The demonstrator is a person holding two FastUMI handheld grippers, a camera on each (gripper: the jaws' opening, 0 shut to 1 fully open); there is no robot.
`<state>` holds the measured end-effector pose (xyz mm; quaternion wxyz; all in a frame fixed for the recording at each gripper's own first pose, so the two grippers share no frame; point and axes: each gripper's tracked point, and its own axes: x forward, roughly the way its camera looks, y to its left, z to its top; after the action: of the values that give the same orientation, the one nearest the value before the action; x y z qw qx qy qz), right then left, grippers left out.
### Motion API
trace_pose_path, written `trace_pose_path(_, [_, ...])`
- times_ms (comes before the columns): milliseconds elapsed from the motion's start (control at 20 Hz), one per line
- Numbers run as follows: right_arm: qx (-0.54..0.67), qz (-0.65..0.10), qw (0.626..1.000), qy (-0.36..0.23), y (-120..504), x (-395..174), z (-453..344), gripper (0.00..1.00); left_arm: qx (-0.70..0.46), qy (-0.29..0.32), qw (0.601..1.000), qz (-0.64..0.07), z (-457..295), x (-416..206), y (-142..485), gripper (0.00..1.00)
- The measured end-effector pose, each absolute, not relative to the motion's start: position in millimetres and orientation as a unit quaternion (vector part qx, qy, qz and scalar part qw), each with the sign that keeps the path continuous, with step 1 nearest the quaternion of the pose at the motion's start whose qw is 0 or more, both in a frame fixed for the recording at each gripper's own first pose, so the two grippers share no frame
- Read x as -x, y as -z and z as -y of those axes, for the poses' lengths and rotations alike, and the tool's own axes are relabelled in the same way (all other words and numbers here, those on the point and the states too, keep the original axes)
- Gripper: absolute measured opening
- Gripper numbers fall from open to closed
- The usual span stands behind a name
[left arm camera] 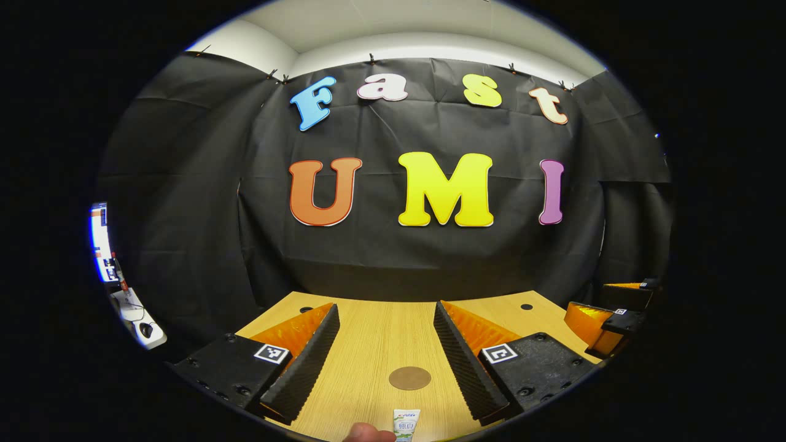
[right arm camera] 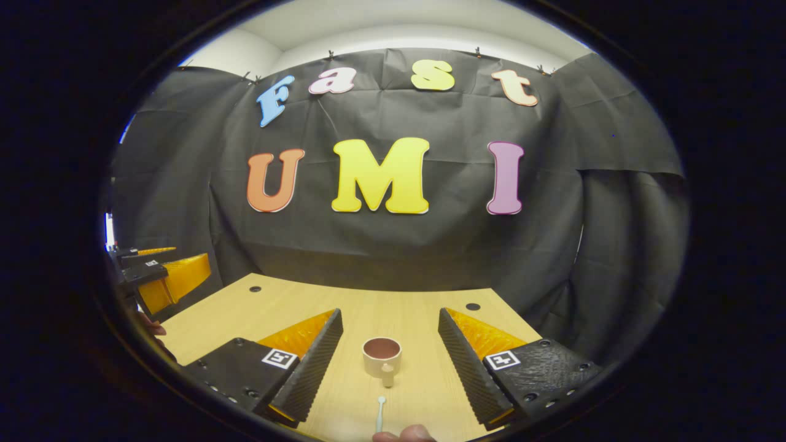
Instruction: Put the toothbrush and toothpaste on the desktop into the cup, then pick up the cup and place it on the coaster on the desktop.
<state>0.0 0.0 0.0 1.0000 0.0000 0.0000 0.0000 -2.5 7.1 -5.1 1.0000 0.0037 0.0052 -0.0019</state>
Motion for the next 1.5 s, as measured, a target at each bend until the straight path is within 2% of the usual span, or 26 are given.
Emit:
trace_pose_path(100, [0.013, 0.002, 1.0, 0.001, -1.2, -0.8, 4.1, 0.95, -0.01, 0.003, 1.0, -0.003, -7.2, 3.0, 5.9, 0.98])
trace_pose_path(350, [0.02, -0.029, 0.999, -0.013, 11.2, -2.1, 2.1, 0.95, -0.013, 0.008, 1.0, -0.018, -7.7, 4.4, 16.9, 0.98])
trace_pose_path(500, [0.021, -0.077, 0.996, -0.031, 47.3, -6.8, -2.4, 0.95, -0.016, 0.01, 0.999, -0.031, -6.8, 17.9, 32.3, 0.98])
trace_pose_path(550, [0.026, -0.1, 0.994, -0.034, 62.9, -8.7, -2.5, 0.98, -0.017, 0.01, 0.999, -0.036, -7.9, 21.1, 36.2, 0.98])
trace_pose_path(650, [0.037, -0.131, 0.99, -0.038, 87.9, -12.7, -2.4, 0.95, -0.02, 0.009, 0.999, -0.046, -11.8, 25.1, 43.4, 0.98])
trace_pose_path(750, [0.039, -0.161, 0.985, -0.042, 111.7, -15.9, -4.1, 0.99, -0.02, 0.008, 0.998, -0.059, -14.4, 33.5, 54.7, 0.98])
trace_pose_path(800, [0.036, -0.177, 0.983, -0.044, 123.1, -17.7, -5.9, 0.96, -0.018, 0.008, 0.998, -0.067, -15.6, 38.0, 60.4, 0.98])
trace_pose_path(950, [0.04, -0.225, 0.973, -0.039, 159.4, -25.3, -10.2, 0.99, -0.012, 0.009, 0.995, -0.098, -17.0, 51.4, 80.0, 0.98])
trace_pose_path(1050, [0.044, -0.253, 0.966, -0.035, 181.7, -28.1, -10.3, 0.93, -0.013, 0.01, 0.994, -0.112, -19.0, 57.2, 88.6, 0.98])
trace_pose_path(1150, [0.04, -0.282, 0.958, -0.026, 203.4, -31.6, -8.5, 0.96, -0.016, 0.009, 0.992, -0.122, -21.2, 59.8, 94.1, 0.98])
trace_pose_path(1350, [0.034, -0.323, 0.946, -0.006, 238.4, -39.3, -0.7, 0.96, -0.024, 0.01, 0.992, -0.125, -21.0, 60.1, 93.8, 0.98])
trace_pose_path(1400, [0.034, -0.33, 0.943, -0.002, 244.9, -41.1, 1.6, 0.99, -0.027, 0.012, 0.992, -0.125, -20.9, 59.8, 93.4, 0.98])
trace_pose_path(1500, [0.031, -0.338, 0.941, 0.004, 253.1, -45.9, 4.7, 0.96, -0.031, 0.015, 0.991, -0.129, -19.2, 60.3, 96.9, 0.98])
